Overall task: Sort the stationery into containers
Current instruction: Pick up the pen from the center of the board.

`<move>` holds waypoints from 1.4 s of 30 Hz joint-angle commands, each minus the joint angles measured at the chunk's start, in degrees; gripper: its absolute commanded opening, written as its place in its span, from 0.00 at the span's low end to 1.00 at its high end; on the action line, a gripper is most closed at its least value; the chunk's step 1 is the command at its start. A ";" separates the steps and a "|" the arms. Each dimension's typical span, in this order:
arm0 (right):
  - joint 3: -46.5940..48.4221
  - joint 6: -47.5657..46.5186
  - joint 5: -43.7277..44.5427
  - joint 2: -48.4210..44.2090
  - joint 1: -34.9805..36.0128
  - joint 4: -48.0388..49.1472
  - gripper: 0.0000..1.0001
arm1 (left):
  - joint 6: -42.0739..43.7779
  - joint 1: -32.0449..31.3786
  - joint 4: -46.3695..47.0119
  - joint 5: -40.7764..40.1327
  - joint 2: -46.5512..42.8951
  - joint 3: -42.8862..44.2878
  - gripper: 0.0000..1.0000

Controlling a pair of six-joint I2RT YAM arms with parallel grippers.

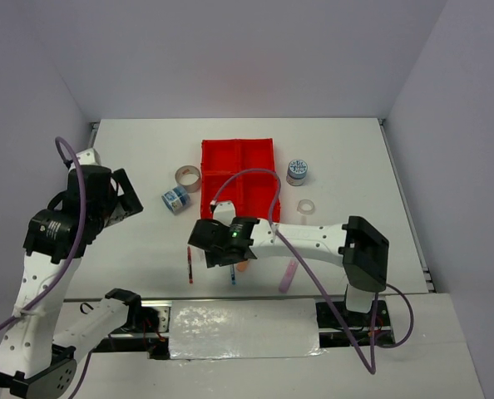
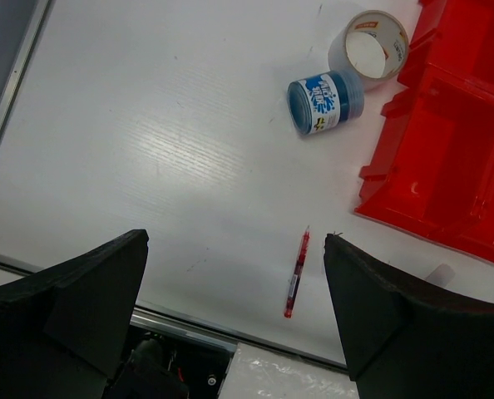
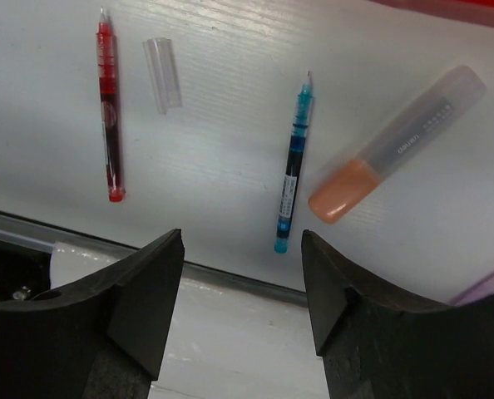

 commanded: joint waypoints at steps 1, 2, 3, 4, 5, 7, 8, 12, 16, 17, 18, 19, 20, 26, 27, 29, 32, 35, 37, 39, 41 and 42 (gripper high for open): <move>1.07 -2.23 0.67 2.73 -0.37 4.33 0.65 | 1.53 -0.13 1.03 1.49 -0.49 -0.82 0.99; 1.07 -2.42 0.76 4.04 -0.72 4.24 0.65 | 1.62 -0.22 1.03 1.84 -0.58 -1.17 0.99; 1.07 -2.42 0.59 4.58 -1.16 4.16 0.65 | 1.71 -0.30 1.11 1.93 -0.67 -1.34 0.99; 0.81 -2.59 0.32 4.93 -1.86 4.42 0.63 | 1.71 -0.57 1.20 2.02 -0.84 -1.52 0.99; -0.24 -2.59 0.15 5.02 -2.30 5.29 0.62 | 2.06 -0.66 1.29 2.36 -0.84 -1.96 0.99; -1.91 -3.20 -1.17 4.94 -3.01 7.83 0.61 | 2.41 -0.92 1.55 2.63 -0.84 -2.31 0.99; -2.96 -3.30 -1.43 5.11 -3.19 8.11 0.61 | 2.50 -0.92 1.55 2.72 -0.84 -2.66 0.99; -4.56 -6.19 -2.22 5.90 -3.89 11.00 0.59 | 2.85 -1.01 1.82 3.51 -0.49 -3.28 0.99; -4.03 -7.25 -2.84 7.39 -4.85 11.54 0.54 | 3.55 -0.92 1.99 3.60 0.12 -3.63 0.99; -3.68 -7.34 -3.02 8.18 -4.94 11.36 0.54 | 3.82 -0.92 1.99 3.42 0.30 -3.80 0.99; -3.68 -7.51 -3.02 8.54 -5.03 11.36 0.54 | 4.08 -0.92 2.08 3.25 0.65 -3.72 0.99; -3.59 -7.43 -3.02 8.80 -5.03 11.27 0.54 | 4.17 -1.01 1.99 2.90 0.83 -3.72 0.99; -3.94 -7.34 -2.93 9.07 -5.12 11.27 0.54 | 4.52 -1.01 1.91 2.81 1.09 -3.46 0.99; -6.13 -6.99 -3.37 8.63 -6.00 12.24 0.55 | 5.05 -1.01 2.87 5.26 1.09 -3.98 0.99; -6.23 -6.99 -3.46 8.80 -6.09 12.24 0.55 | 5.05 -0.92 3.13 5.53 1.09 -4.16 0.99; -6.40 -7.16 -3.63 8.98 -6.00 12.15 0.53 | 5.05 -0.92 3.22 6.32 1.00 -4.60 0.99; -7.45 -6.90 -5.04 8.72 -6.00 13.29 0.50 | 5.05 -0.92 3.22 6.24 1.00 -4.60 0.99; -8.16 -6.38 -6.00 8.28 -5.91 13.91 0.49 | 5.31 -1.01 3.14 6.15 1.09 -4.51 0.99; -8.07 -6.02 -6.18 8.62 -5.82 13.30 0.46 | 5.31 -1.01 3.22 6.15 1.00 -4.51 0.99; -7.64 -5.59 -5.83 9.33 -5.47 12.07 0.44 | 5.14 -1.01 3.22 6.41 1.00 -4.60 0.99; -7.55 -5.41 -5.74 9.68 -4.60 11.63 0.37 | 5.05 -0.92 3.31 6.76 0.74 -4.77 0.99; -7.55 -5.15 -5.57 9.77 -4.16 11.54 0.35 | 4.96 -1.01 3.31 7.20 0.65 -4.86 0.99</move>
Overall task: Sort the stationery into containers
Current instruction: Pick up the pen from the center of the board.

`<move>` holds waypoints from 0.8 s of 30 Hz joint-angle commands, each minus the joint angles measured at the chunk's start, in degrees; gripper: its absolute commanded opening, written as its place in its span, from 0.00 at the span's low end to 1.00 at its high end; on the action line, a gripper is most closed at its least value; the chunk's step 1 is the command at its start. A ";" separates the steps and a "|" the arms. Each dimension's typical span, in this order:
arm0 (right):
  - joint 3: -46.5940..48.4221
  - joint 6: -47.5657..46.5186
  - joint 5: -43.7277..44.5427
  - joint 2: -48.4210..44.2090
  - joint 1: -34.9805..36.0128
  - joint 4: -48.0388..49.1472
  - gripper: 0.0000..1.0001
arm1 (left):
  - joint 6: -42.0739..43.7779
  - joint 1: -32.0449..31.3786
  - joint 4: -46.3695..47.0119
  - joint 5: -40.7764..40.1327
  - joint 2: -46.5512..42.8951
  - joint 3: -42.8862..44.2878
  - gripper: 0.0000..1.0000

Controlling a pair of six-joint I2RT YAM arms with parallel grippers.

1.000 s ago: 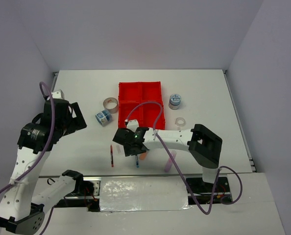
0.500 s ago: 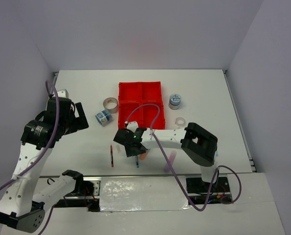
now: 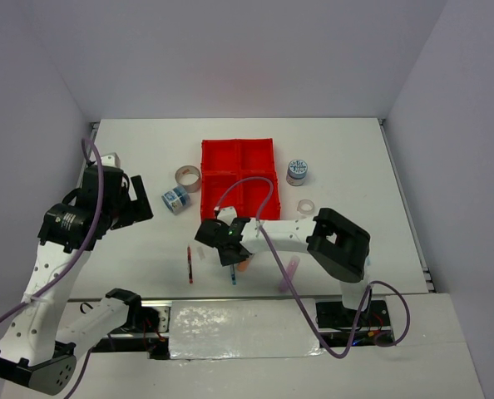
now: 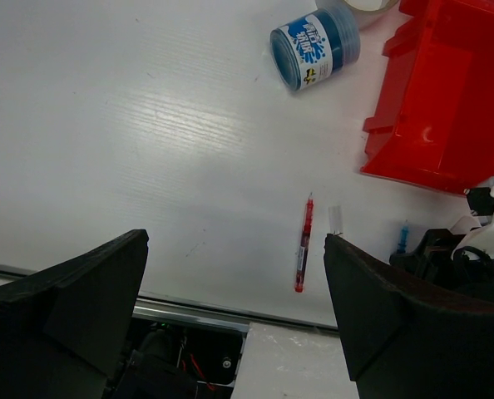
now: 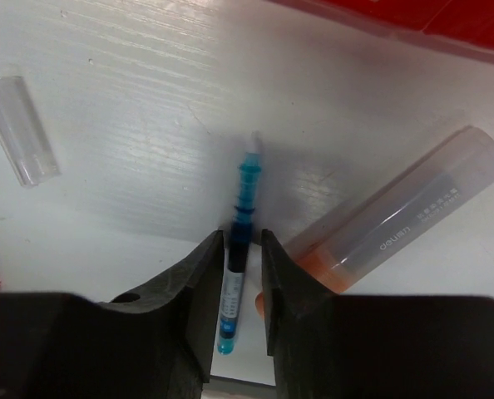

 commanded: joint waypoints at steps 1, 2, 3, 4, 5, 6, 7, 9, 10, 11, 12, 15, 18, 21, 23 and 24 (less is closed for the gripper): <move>-0.29 2.03 -1.39 0.96 1.81 -0.05 0.30 | 0.39 -0.18 1.72 1.43 -0.79 -0.01 0.99; -0.29 2.11 -1.57 0.88 2.51 0.04 0.19 | 0.31 -0.18 1.80 1.43 -1.05 -0.01 0.99; -0.29 2.46 -1.74 0.88 2.87 0.04 0.13 | 0.04 -0.18 1.72 1.52 -1.14 -0.01 0.99; -0.38 2.47 -2.44 0.53 3.04 0.39 0.11 | -0.22 -0.18 1.72 1.52 -1.23 0.08 0.99; -0.38 2.55 -2.71 0.26 3.22 0.65 0.04 | -0.31 -0.18 1.63 1.69 -1.32 0.08 0.99; -0.38 2.55 -3.06 -0.44 3.31 1.18 0.03 | -0.31 -0.18 1.80 2.22 -1.41 0.08 0.99; -0.38 2.47 -3.32 -0.88 3.40 1.70 0.02 | -0.31 -0.18 2.06 3.70 -1.41 -0.01 0.99; 0.06 2.03 -3.33 -2.02 3.31 1.89 0.00 | -1.01 -0.18 2.59 5.29 -1.06 -0.10 0.99; 1.11 1.59 -2.72 -3.42 3.31 1.62 0.00 | -1.36 -0.18 2.77 7.13 -0.45 -0.27 0.99; 1.81 1.07 -2.10 -4.30 3.22 1.45 0.00 | -1.89 -0.18 2.77 8.02 0.00 -0.45 0.99; 3.56 0.45 -1.14 -6.31 3.22 0.05 0.00 | -3.11 -0.18 3.03 8.98 0.43 -0.88 0.99; 7.25 -0.08 2.89 -11.66 2.87 -4.24 0.00 | -7.23 -0.44 2.16 10.66 2.11 -1.59 0.98; 7.89 0.62 5.89 -18.77 1.82 -8.03 0.00 | -12.86 -2.54 1.72 10.49 2.90 -2.90 0.97; 6.49 2.46 9.05 -26.51 1.29 -13.03 0.00 | -20.24 -7.72 3.03 8.91 3.08 -5.09 0.96; 5.26 4.04 10.73 -30.48 1.29 -15.68 0.00 | -24.28 -14.02 4.70 7.16 3.86 -6.24 0.94; 3.42 4.22 11.17 -34.59 1.20 -17.35 0.00 | -28.05 -16.24 5.23 5.14 4.39 -7.29 0.94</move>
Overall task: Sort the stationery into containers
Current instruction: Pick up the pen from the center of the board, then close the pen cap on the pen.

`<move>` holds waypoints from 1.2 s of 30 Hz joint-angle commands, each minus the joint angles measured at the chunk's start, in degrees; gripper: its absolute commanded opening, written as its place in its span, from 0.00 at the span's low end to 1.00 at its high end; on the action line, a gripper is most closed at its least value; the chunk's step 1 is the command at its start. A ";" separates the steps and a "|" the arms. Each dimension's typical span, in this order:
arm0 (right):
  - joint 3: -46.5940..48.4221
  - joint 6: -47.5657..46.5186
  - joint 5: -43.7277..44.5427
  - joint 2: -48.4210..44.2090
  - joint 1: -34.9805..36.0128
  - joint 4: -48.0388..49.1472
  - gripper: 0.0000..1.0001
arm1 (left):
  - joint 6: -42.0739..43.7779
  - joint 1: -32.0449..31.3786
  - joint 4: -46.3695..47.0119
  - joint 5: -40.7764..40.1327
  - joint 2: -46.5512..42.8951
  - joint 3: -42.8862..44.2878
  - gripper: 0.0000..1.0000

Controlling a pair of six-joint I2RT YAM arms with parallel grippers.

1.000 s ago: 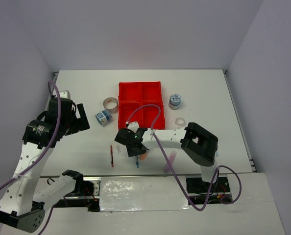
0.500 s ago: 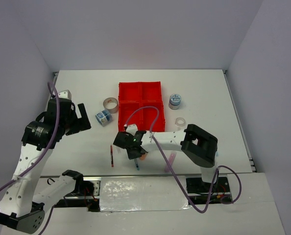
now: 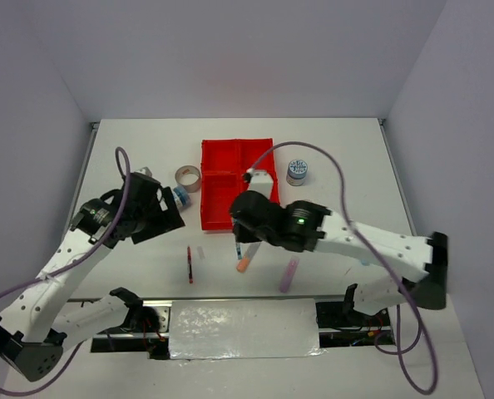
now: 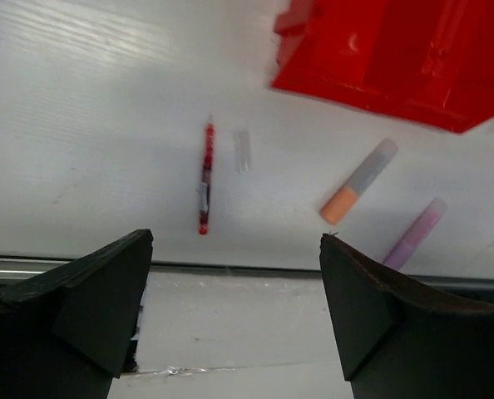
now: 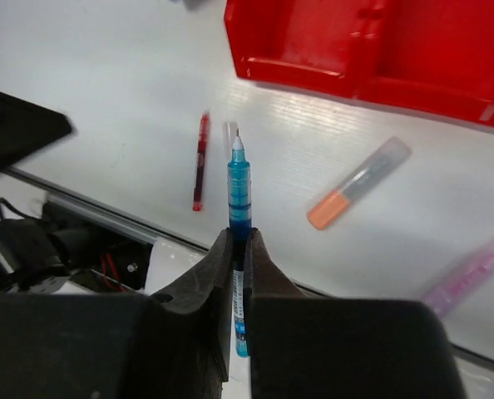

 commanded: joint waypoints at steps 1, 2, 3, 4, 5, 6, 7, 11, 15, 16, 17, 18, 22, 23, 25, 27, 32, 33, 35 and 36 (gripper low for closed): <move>-2.52 2.74 6.38 -8.85 -0.35 -9.16 0.00 | -12.25 -7.99 4.70 -3.11 1.77 -1.90 0.94; -3.57 3.00 6.83 -10.79 -0.27 -9.69 0.00 | -13.57 -12.01 5.76 -3.38 4.13 -2.69 0.94; -5.32 3.26 7.10 -14.55 -0.44 -10.57 0.00 | -15.67 -13.97 6.73 -4.17 5.54 -3.66 0.93; -6.12 3.27 7.27 -16.33 -0.35 -10.66 0.00 | -16.83 -16.25 7.43 -4.96 9.12 -3.75 0.92; -6.13 3.09 7.10 -16.34 -0.27 -10.58 0.00 | -18.66 -19.93 7.88 -6.01 11.25 -3.58 0.92; -8.30 3.00 6.84 -20.35 -0.27 -10.66 0.00 | -19.29 -21.27 7.97 -6.98 13.18 -2.88 0.91; -8.85 2.83 6.49 -21.43 -0.35 -10.58 0.00 | -19.82 -22.41 8.05 -8.46 17.12 -2.44 0.88; -10.96 3.00 6.13 -24.25 -0.44 -12.07 0.00 | -19.65 -24.09 9.98 -8.74 25.22 -1.47 0.76; -12.10 2.92 5.78 -26.27 -0.35 -12.95 0.00 | -19.74 -24.09 10.17 -10.67 30.07 -1.12 0.71; -12.28 2.48 5.69 -26.71 -0.44 -12.95 0.00 | -19.74 -24.10 10.34 -11.20 31.38 -1.12 0.70; -12.72 2.22 5.69 -27.41 -0.35 -12.69 0.00 | -19.74 -24.10 10.43 -11.29 31.92 -1.03 0.70; -12.89 1.95 5.60 -27.68 -0.35 -12.08 0.00 | -19.74 -24.10 10.60 -11.64 32.88 -1.20 0.69; -12.28 -0.07 5.17 -26.98 -0.44 -11.46 0.00 | -19.74 -23.05 11.04 -12.79 33.51 -2.43 0.67; -11.67 -0.42 5.08 -26.20 -0.27 -11.54 0.00 | -19.74 -22.52 11.83 -12.44 33.24 -4.00 0.67; -11.05 -1.21 4.46 -25.31 -0.27 -11.28 0.00 | -18.51 -20.77 15.33 -10.95 32.80 -5.68 0.64; -10.52 -1.74 4.11 -24.17 -0.27 -10.49 0.00 | -16.58 -19.88 17.80 -9.72 33.06 -7.18 0.62; -8.60 -3.41 2.44 -21.45 -0.27 -8.91 0.00 | -15.96 -18.91 19.30 -9.27 36.84 -6.39 0.60; -8.07 -3.59 2.35 -21.09 -0.27 -8.99 0.00 | -16.05 -18.82 19.48 -9.10 37.02 -6.65 0.59; -6.75 -4.20 2.44 -19.96 -0.27 -9.34 0.00 | -16.57 -18.73 19.83 -9.01 36.85 -7.79 0.59; -6.48 -4.29 2.44 -19.77 -0.35 -9.52 0.00 | -16.75 -18.65 20.27 -9.01 36.67 -8.06 0.60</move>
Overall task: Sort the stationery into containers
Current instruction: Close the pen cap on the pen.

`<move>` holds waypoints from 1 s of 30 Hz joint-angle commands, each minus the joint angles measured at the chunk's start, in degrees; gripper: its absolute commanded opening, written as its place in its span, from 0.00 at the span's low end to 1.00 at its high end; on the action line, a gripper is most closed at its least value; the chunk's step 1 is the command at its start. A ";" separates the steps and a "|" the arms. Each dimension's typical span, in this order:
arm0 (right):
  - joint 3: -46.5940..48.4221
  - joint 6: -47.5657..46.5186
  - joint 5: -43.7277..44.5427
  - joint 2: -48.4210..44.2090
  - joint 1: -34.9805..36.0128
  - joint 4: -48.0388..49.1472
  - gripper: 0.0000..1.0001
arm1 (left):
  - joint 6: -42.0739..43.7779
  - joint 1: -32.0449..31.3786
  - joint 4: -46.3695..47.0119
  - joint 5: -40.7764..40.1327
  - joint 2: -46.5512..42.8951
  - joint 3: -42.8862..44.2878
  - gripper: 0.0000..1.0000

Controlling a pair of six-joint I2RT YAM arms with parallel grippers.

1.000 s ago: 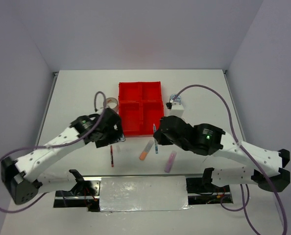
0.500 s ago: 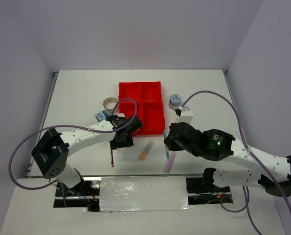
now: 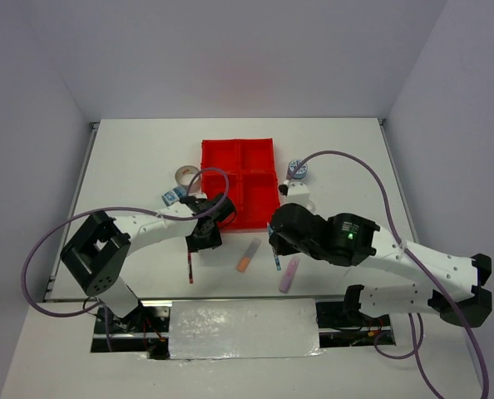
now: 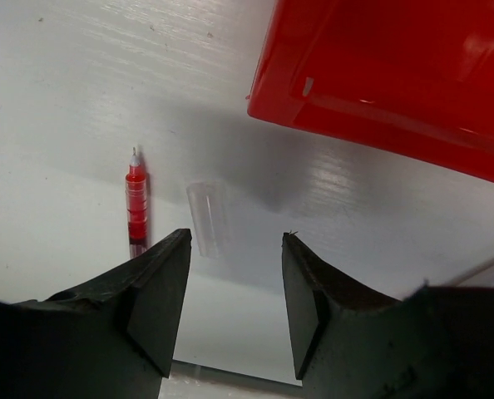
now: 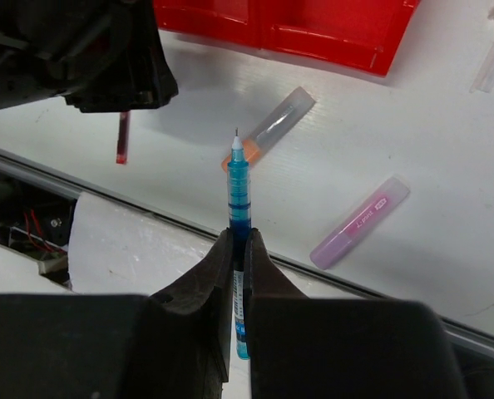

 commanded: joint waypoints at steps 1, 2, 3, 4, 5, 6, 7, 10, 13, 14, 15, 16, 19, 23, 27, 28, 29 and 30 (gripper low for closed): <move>3.77 -1.67 0.28 0.71 0.06 1.67 0.00 | 0.47 0.72 1.63 0.61 -0.64 -1.06 0.60; 3.77 -1.93 0.01 0.88 0.06 2.19 0.00 | 0.47 0.81 1.98 0.61 -0.82 -1.76 0.60; 3.68 -2.11 -0.07 0.80 -0.02 2.37 0.00 | 0.30 1.07 1.89 0.61 -0.99 -1.95 0.59; 3.68 -2.20 -0.25 1.06 -0.11 2.63 0.00 | 0.73 1.33 2.15 0.70 -1.08 -2.12 0.59; 3.77 -2.28 -0.51 1.23 0.06 2.72 0.00 | 0.65 1.34 2.24 0.70 -1.17 -2.38 0.59; 3.95 -2.46 -0.60 1.41 0.06 2.72 0.00 | 0.82 1.42 2.33 0.70 -1.26 -2.47 0.59; 4.30 -2.46 -0.78 1.93 0.06 2.64 0.00 | 0.74 1.51 2.42 0.79 -1.43 -2.91 0.58; 4.82 -2.99 -1.22 2.81 0.06 2.72 0.00 | 0.56 1.77 3.47 1.58 -1.61 -4.05 0.57; 5.70 -3.60 -1.57 3.61 0.06 2.81 0.00 | 0.47 2.04 4.79 2.28 -1.52 -5.28 0.55; 5.88 -3.69 -1.66 3.87 0.06 2.90 0.00 | 0.47 2.13 5.14 2.98 -1.43 -5.55 0.55; 6.06 -3.95 -2.01 3.96 -0.02 2.90 0.00 | 0.39 2.21 5.49 3.16 -1.52 -5.72 0.54; 6.32 -4.04 -2.18 4.31 -0.03 2.90 0.00 | 0.30 2.22 5.76 3.25 -1.52 -5.99 0.52; 6.76 -4.22 -2.80 4.75 0.06 3.25 0.00 | -0.14 2.39 6.20 3.69 -1.78 -6.60 0.47; 7.02 -4.22 -3.15 4.84 0.06 3.78 0.00 | -0.84 2.65 6.99 4.39 -2.40 -8.27 0.40; 6.33 -3.87 -3.41 4.58 -0.11 4.48 0.00 | -1.19 2.74 7.96 5.44 -2.58 -10.21 0.18; 5.89 -3.78 -4.11 4.49 -0.29 5.09 0.00 | -1.02 2.74 7.78 5.53 -2.58 -10.12 0.12; 5.36 -3.87 -4.73 4.23 -0.46 5.71 0.00 | -0.93 2.74 7.17 5.53 -2.58 -9.95 0.00; 3.27 -4.04 -5.52 3.44 -1.16 6.58 0.00 | -0.24 2.74 6.64 5.62 -2.66 -8.99 0.00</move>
